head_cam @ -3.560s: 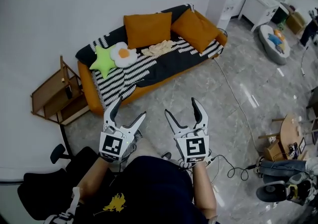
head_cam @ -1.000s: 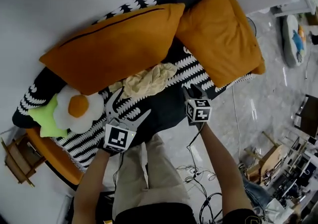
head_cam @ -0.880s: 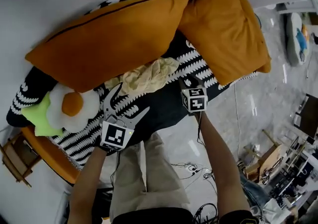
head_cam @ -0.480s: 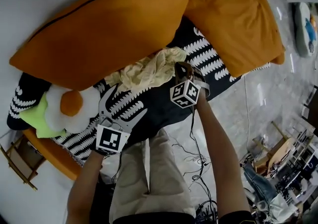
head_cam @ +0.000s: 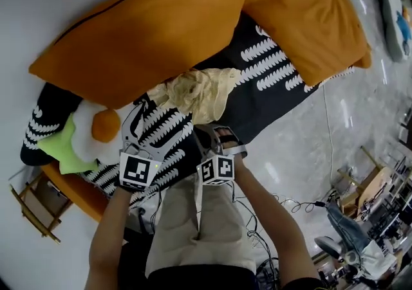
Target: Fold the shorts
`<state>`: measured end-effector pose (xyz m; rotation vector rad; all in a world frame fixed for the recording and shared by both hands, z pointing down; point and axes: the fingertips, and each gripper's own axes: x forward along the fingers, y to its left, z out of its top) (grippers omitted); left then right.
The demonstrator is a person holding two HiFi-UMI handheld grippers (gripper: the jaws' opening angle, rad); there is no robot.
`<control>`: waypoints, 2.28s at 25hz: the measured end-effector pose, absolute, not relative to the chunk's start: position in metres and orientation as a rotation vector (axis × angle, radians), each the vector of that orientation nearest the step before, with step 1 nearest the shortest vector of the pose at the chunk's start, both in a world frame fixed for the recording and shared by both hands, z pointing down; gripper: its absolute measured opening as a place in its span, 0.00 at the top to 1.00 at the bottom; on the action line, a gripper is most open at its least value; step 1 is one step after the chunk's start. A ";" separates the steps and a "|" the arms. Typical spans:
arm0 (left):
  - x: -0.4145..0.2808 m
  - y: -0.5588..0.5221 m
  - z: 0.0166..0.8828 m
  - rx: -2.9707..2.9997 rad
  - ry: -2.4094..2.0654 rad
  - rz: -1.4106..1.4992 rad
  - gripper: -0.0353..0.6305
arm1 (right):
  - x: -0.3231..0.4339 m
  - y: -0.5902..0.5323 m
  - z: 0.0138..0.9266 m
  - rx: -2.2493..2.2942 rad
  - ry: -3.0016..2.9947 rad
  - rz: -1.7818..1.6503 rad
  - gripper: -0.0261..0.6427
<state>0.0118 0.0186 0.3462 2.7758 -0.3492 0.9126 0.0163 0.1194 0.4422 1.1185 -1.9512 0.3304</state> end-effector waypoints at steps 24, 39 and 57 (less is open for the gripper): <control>-0.050 0.145 0.519 2.507 -0.352 1.386 0.20 | 0.138 0.200 0.553 1.249 -1.517 0.478 0.72; -0.114 0.015 0.507 2.399 -0.646 1.445 0.20 | 0.126 0.171 0.509 1.386 -1.561 0.590 0.91; -0.122 0.087 0.583 2.284 -0.685 1.504 0.78 | 0.086 0.198 0.578 1.203 -1.626 0.694 0.88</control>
